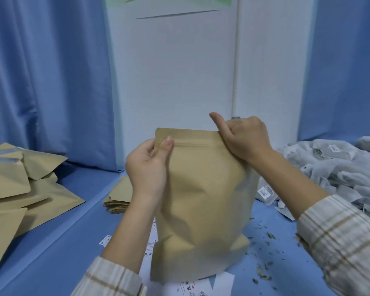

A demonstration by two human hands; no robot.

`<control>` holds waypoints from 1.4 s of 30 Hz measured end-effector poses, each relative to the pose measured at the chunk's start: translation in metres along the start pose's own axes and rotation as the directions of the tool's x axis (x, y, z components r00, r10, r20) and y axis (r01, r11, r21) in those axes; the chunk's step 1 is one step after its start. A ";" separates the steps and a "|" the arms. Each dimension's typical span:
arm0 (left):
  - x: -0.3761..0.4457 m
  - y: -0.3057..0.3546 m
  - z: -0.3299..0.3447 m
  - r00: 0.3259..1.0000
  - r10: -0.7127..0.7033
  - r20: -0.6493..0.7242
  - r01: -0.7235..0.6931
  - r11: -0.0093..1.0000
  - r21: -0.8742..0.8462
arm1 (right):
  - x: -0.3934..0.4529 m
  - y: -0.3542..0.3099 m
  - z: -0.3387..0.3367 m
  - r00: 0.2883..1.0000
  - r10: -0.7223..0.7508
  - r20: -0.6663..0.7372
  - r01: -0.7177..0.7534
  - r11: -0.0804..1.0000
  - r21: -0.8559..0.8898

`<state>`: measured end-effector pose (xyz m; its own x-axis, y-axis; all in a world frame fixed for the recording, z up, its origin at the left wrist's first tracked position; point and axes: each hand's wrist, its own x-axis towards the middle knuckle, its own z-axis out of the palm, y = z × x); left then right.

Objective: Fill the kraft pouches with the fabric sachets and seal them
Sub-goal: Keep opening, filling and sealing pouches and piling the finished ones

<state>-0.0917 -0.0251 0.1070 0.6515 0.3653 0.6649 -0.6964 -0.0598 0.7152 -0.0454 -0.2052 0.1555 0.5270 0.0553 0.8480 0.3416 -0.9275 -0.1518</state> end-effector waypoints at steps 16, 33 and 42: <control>0.007 -0.009 -0.015 0.999 -0.039 -0.025 0.036 0.994 -0.099 | 0.003 0.028 0.006 0.993 0.106 -0.049 -0.105 0.994 0.017; -0.051 0.015 0.019 0.426 0.711 0.559 -0.807 0.020 0.590 | -0.059 -0.046 -0.015 0.523 0.139 0.841 -0.791 -0.289 0.539; -0.095 -0.021 -0.008 0.423 0.637 0.644 -0.827 -0.019 0.562 | -0.113 -0.045 0.011 0.370 0.051 0.928 -0.806 -0.478 0.348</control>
<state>-0.1418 -0.0510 0.0271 0.0255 -0.4821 0.8757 -0.3568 -0.8227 -0.4426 -0.1122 -0.1653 0.0609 0.9343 0.3163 -0.1646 -0.3174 0.5276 -0.7880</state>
